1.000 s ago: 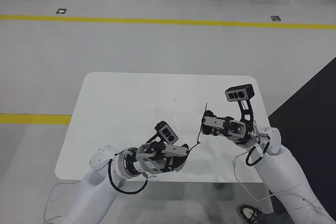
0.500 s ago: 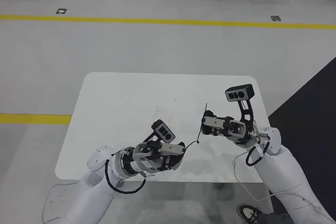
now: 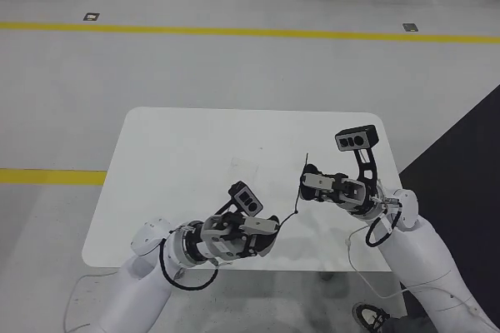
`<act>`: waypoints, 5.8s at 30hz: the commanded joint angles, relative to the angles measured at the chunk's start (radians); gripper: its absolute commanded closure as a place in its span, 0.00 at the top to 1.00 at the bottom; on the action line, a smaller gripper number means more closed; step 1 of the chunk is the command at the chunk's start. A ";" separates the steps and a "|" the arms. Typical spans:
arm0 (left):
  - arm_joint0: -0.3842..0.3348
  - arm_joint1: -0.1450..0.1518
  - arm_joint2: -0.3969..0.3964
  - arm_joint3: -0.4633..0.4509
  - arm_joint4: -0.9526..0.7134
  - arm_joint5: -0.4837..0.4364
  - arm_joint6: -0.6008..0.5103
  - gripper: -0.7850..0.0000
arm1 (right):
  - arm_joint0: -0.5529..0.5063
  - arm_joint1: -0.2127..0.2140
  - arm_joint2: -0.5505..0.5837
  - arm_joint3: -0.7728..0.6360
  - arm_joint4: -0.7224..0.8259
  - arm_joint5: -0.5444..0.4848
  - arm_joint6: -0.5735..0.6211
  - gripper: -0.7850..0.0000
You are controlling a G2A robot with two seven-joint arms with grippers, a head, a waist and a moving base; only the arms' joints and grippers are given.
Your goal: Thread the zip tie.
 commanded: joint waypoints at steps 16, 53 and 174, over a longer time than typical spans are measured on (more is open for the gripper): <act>-0.031 -0.005 0.017 0.024 0.010 0.021 0.039 0.00 | 0.000 0.000 0.000 0.000 0.000 0.000 0.000 0.00; -0.008 -0.004 -0.011 0.019 0.005 -0.020 0.031 0.00 | -0.048 -0.020 0.048 -0.047 -0.025 -0.033 -0.063 0.00; 0.294 -0.029 -0.128 -0.443 -1.254 -0.076 1.331 0.00 | -0.139 0.099 0.194 -0.343 -1.756 -0.489 -1.148 0.00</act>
